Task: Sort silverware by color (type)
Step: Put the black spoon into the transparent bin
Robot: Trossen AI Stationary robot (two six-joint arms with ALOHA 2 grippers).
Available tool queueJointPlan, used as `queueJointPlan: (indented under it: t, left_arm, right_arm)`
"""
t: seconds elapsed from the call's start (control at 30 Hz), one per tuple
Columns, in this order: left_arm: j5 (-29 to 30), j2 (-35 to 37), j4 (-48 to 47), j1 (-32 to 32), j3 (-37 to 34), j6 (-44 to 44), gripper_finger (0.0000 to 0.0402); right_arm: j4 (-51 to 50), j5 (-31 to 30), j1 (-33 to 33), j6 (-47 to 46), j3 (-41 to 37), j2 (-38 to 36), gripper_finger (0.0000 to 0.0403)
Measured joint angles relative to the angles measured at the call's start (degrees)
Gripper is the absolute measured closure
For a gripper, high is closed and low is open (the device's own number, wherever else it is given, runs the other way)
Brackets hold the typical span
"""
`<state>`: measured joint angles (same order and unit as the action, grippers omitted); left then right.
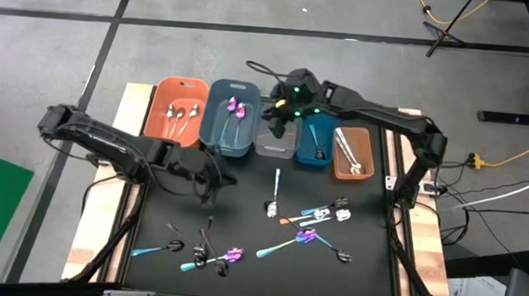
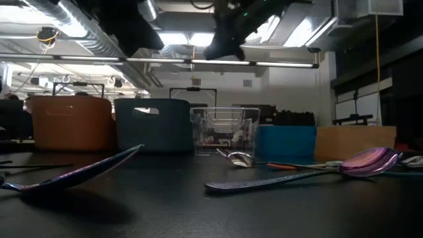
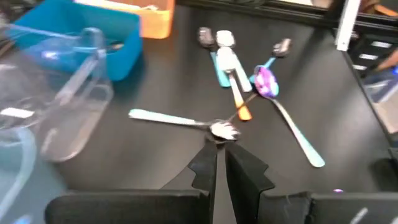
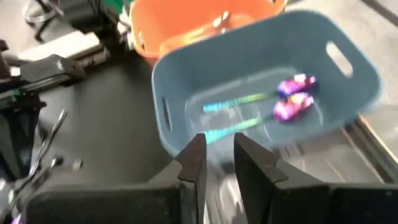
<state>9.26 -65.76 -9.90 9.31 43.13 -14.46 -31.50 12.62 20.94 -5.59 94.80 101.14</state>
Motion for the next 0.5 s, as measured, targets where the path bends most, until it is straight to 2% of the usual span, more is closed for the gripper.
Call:
queueJointPlan:
  t: [0.1, 0.3, 0.5]
  left_arm:
    - [0.02, -3.4, 4.28, 3.1, 0.0, 0.0, 0.0373]
    - [-0.01, -9.29, 10.52, 9.97, 0.02, -0.29, 0.0373]
    - [-0.04, -15.17, 10.0, 14.77, 5.27, -1.7, 0.0375]
  right_arm:
    - [-5.77, -1.3, -1.06, 1.91, 0.0, -2.7, 0.0331]
    - [-14.04, -9.33, -6.3, 4.79, -0.02, -6.47, 0.0331]
    - [-21.26, -13.06, -12.28, 5.92, -0.04, -10.24, 0.0331]
